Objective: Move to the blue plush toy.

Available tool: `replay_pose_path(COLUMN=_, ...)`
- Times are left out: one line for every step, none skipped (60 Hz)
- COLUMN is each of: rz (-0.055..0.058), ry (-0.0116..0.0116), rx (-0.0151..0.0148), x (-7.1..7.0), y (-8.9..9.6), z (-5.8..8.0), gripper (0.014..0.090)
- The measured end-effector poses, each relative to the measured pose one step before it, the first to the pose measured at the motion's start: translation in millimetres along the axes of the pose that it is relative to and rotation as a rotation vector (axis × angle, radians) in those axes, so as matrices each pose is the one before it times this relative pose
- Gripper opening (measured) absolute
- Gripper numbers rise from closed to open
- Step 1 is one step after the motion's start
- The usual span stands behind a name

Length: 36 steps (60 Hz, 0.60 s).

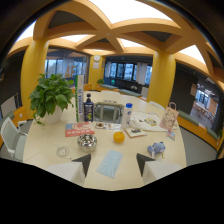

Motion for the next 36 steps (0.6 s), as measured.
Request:
replay_pose_path(rz=-0.0011, ry=-0.00075, rx=-0.00013, x=-0.19, y=0.23, z=-0.33, gripper=0.0862)
replay_pose_path(rz=-0.0006, ry=-0.00029, rx=0.00001, x=-0.13, y=0.24, z=-0.85, gripper=0.0863)
replay_pose_path(rz=-0.0003, ry=0.00026, rx=0.00003, x=-0.08, y=0.37, z=-1.52, gripper=0.0863)
replay_pose_path(rz=0.0001, ry=0.00017, rx=-0.00008, x=-0.17, y=0.32, z=-2.9, gripper=0.0862)
replay_pose_path(rz=0.0005, ry=-0.00009, rx=-0.00043, x=-0.11, y=0.39, z=-2.59, gripper=0.0863)
replay_pose_path(rz=0.0009, ry=-0.00069, rx=-0.00054, x=-0.1, y=0.61, z=-2.58, gripper=0.0863)
replay_pose_path(rz=0.001, ry=-0.00076, rx=-0.00089, x=0.28, y=0.99, z=-2.64, gripper=0.0861)
replay_pose_path(rz=0.0011, ry=-0.0008, rx=0.00002, x=-0.17, y=1.1, z=0.86, gripper=0.086)
replay_pose_path(rz=0.001, ry=-0.00008, rx=-0.00155, x=0.6, y=1.44, z=-8.09, gripper=0.0861)
replay_pose_path(rz=0.0011, ry=-0.00036, rx=-0.00129, x=0.54, y=1.08, z=-2.19, gripper=0.0862)
replay_pose_path(rz=0.0014, ry=-0.00028, rx=-0.00192, x=0.68, y=1.86, z=-1.92, gripper=0.0862)
replay_pose_path(rz=0.0015, ry=-0.00032, rx=-0.00243, x=1.01, y=2.08, z=-1.95, gripper=0.0861)
replay_pose_path(rz=0.0015, ry=-0.00036, rx=-0.00255, x=1.04, y=2.11, z=-1.66, gripper=0.0861)
replay_pose_path(rz=0.0019, ry=-0.00143, rx=-0.00234, x=1.08, y=2.21, z=-1.62, gripper=0.0863)
replay_pose_path(rz=0.0025, ry=-0.00212, rx=-0.00183, x=0.9, y=2.15, z=-1.36, gripper=0.0862)
replay_pose_path(rz=0.0028, ry=-0.00231, rx=-0.00166, x=0.02, y=1.67, z=5.9, gripper=0.0862)
replay_pose_path(rz=0.0019, ry=-0.00153, rx=-0.00195, x=1.77, y=2.84, z=-1.95, gripper=0.0863)
replay_pose_path(rz=0.0012, ry=0.00084, rx=-0.00247, x=1.23, y=3.79, z=-2.49, gripper=0.0861)
replay_pose_path(rz=0.0001, ry=0.00065, rx=-0.00382, x=2.52, y=3.03, z=-1.28, gripper=0.0862)
replay_pose_path(rz=-0.001, ry=0.00163, rx=-0.00428, x=3.05, y=3.38, z=-1.2, gripper=0.0863)
replay_pose_path(rz=-0.0019, ry=0.00241, rx=-0.00368, x=3.28, y=3.37, z=-1.11, gripper=0.086)
replay_pose_path(rz=-0.0026, ry=0.00326, rx=-0.00351, x=4.0, y=3.25, z=-0.65, gripper=0.0861)
replay_pose_path(rz=-0.003, ry=0.00408, rx=-0.00411, x=4.02, y=3.36, z=-0.33, gripper=0.086)
replay_pose_path(rz=-0.003, ry=0.00307, rx=-0.00492, x=5.29, y=2.89, z=0.88, gripper=0.0862)
replay_pose_path(rz=-0.0027, ry=0.00383, rx=-0.00461, x=5.41, y=2.78, z=-0.94, gripper=0.0861)
replay_pose_path(rz=-0.0011, ry=0.00472, rx=-0.00398, x=4.25, y=3.22, z=0.57, gripper=0.086)
replay_pose_path(rz=0.0008, ry=0.00592, rx=-0.00336, x=3.7, y=3.61, z=1.7, gripper=0.086)
replay_pose_path(rz=0.0019, ry=0.00466, rx=-0.00346, x=4.74, y=2.88, z=1.04, gripper=0.0864)
replay_pose_path(rz=0.003, ry=0.00403, rx=-0.00292, x=5.02, y=2.65, z=1.39, gripper=0.0863)
replay_pose_path(rz=0.0037, ry=0.00367, rx=-0.00322, x=5.24, y=2.77, z=1.32, gripper=0.0862)
replay_pose_path(rz=0.0035, ry=0.00364, rx=-0.00328, x=5.34, y=2.48, z=1.5, gripper=0.086)
replay_pose_path(rz=0.003, ry=0.0038, rx=-0.00398, x=5.27, y=2.58, z=1.63, gripper=0.086)
replay_pose_path(rz=0.0024, ry=0.00414, rx=-0.00462, x=5.73, y=2.57, z=1.7, gripper=0.0861)
replay_pose_path(rz=0.0007, ry=0.00357, rx=-0.00519, x=7.27, y=2.55, z=-0.06, gripper=0.0858)
replay_pose_path(rz=0.0008, ry=0.00334, rx=-0.00447, x=5.96, y=2.52, z=3.1, gripper=0.0857)
replay_pose_path(rz=0.0004, ry=0.00384, rx=-0.00532, x=5.48, y=2.0, z=2.42, gripper=0.086)
